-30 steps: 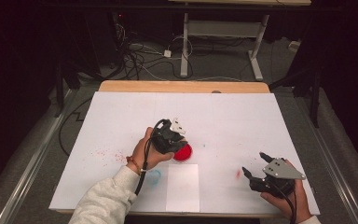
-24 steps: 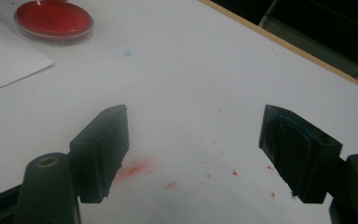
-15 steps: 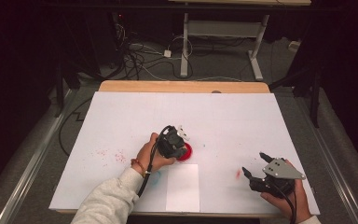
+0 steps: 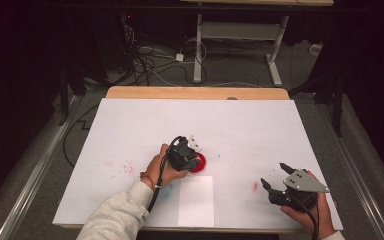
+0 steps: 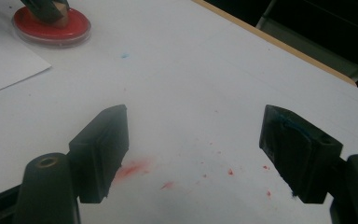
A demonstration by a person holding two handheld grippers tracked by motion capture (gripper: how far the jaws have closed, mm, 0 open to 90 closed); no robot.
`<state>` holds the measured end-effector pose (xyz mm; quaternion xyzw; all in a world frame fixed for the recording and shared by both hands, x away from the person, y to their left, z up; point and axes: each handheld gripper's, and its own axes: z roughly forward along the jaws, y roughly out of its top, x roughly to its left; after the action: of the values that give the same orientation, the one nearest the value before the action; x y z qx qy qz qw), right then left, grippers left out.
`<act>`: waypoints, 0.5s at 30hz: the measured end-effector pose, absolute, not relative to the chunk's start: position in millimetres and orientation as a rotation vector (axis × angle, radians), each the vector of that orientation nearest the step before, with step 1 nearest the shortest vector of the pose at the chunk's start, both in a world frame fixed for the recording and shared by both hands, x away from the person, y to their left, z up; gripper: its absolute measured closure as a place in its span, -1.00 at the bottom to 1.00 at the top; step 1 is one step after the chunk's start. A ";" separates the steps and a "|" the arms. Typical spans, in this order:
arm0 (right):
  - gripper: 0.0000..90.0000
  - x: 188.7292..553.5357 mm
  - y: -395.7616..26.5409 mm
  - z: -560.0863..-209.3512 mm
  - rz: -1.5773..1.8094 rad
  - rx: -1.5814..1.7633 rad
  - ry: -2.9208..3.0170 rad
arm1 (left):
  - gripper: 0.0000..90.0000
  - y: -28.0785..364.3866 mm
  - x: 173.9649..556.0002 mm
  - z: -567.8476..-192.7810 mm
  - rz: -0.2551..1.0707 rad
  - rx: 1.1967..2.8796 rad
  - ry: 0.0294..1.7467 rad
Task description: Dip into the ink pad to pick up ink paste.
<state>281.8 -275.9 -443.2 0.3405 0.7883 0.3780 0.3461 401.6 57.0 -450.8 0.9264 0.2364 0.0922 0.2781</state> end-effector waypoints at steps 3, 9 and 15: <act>-0.47 282.2 -276.0 -443.6 0.976 0.878 2.050 | 0.64 56.5 400.6 -451.3 0.258 2.483 0.637; -0.47 282.2 -275.5 -443.9 0.976 0.876 2.053 | 0.64 56.0 399.3 -451.1 0.271 2.485 0.634; -0.47 282.1 -275.2 -444.0 0.978 0.881 2.055 | 0.64 54.9 398.4 -449.7 0.285 2.486 0.631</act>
<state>282.1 -275.2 -444.0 0.3391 0.7908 0.3764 0.3435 398.4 54.9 -449.7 0.9257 0.2348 0.1061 0.2769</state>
